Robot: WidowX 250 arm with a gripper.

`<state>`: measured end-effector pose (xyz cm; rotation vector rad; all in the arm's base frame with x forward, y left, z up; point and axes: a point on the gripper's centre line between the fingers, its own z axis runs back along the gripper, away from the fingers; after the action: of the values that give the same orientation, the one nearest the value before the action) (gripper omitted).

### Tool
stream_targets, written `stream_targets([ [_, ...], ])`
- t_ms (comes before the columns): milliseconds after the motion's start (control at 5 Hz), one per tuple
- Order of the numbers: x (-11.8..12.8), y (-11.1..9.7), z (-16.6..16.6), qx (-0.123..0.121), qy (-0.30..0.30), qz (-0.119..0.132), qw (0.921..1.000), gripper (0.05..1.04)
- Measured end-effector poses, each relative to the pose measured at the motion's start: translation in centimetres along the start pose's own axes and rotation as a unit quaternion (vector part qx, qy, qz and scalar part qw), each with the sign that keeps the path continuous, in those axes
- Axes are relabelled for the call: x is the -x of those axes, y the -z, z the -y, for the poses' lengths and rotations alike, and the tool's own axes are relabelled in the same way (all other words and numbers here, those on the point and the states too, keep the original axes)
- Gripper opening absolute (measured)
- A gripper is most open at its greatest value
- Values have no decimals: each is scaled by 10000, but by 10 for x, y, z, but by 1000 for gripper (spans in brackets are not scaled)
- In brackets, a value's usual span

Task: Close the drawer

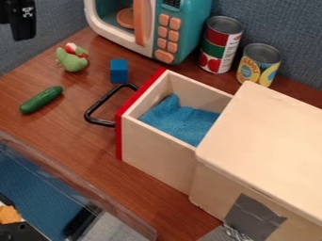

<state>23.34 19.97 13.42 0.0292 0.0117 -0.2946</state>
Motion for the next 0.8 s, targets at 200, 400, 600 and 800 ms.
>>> stream_targets([
  [200,-1,12,0,149,127,-122,9997,1001],
  [400,-14,51,-17,105,1302,-370,9907,1000],
  [600,-25,73,-27,-114,2597,-483,9644,1000],
  [800,-47,84,-29,-390,3796,-295,9238,1000],
])
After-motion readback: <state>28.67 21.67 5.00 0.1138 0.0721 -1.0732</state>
